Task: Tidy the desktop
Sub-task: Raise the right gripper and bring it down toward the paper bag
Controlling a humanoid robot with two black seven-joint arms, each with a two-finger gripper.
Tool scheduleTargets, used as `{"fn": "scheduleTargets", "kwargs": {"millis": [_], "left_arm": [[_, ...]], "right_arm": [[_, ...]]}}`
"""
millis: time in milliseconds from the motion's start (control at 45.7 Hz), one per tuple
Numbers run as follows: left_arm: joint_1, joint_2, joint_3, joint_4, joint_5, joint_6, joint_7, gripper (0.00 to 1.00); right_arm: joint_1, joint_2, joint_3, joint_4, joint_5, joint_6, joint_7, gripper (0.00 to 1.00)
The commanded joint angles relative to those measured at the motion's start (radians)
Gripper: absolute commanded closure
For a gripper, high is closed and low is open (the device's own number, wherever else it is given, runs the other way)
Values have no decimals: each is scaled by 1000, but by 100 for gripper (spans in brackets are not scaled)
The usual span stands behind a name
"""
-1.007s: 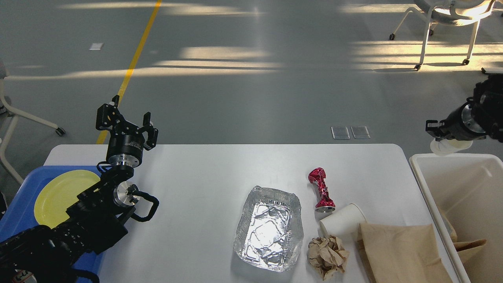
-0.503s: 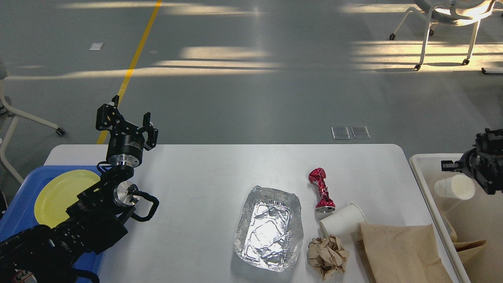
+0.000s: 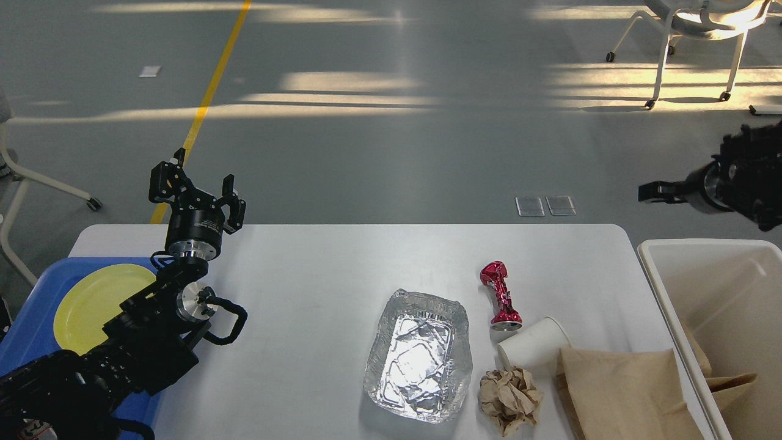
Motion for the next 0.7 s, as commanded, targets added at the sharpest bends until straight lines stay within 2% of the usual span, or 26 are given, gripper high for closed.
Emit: {"fn": "scheduleTargets", "kwargs": {"millis": [0, 175, 328, 482, 679], "left_arm": [[0, 0, 0, 0, 0, 0, 0, 3], [0, 0, 0, 0, 0, 0, 0, 3], [0, 0, 0, 0, 0, 0, 0, 3], [0, 0, 0, 0, 0, 0, 0, 3], [0, 0, 0, 0, 0, 0, 0, 3]], "right_arm": [[230, 3, 20, 168, 91, 132, 1, 0], [443, 4, 69, 247, 135, 356, 3, 0], [609, -2, 140, 254, 136, 571, 4, 0], [696, -31, 227, 257, 138, 571, 4, 0], [693, -33, 244, 257, 132, 571, 1, 0]]}}
